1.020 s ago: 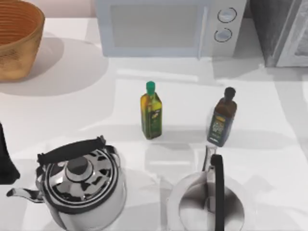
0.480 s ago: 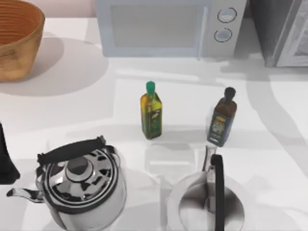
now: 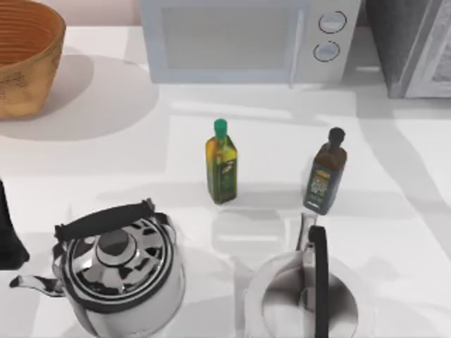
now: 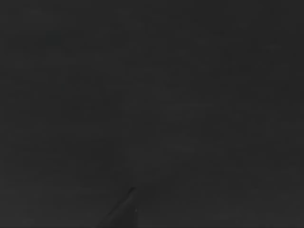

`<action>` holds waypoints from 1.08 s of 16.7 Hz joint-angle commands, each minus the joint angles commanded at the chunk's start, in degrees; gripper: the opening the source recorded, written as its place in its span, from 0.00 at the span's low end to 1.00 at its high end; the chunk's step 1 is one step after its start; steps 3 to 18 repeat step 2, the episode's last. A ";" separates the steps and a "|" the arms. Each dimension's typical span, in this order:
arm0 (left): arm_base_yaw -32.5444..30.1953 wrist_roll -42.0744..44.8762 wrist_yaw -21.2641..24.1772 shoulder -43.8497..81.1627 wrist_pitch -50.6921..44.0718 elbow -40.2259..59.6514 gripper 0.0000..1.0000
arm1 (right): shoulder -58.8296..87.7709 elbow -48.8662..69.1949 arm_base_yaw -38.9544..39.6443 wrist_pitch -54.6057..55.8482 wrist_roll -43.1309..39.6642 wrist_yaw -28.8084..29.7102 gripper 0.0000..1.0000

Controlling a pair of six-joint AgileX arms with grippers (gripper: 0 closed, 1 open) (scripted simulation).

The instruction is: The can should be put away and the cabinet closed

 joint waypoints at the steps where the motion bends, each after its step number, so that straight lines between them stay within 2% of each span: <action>1: 0.00 0.00 0.00 0.00 0.00 0.00 1.00 | 1.02 0.73 -0.65 0.37 -0.02 -0.61 1.00; 18: 0.00 0.00 0.00 0.00 0.00 0.00 1.00 | 1.43 1.07 -0.96 0.55 -0.02 -0.90 1.00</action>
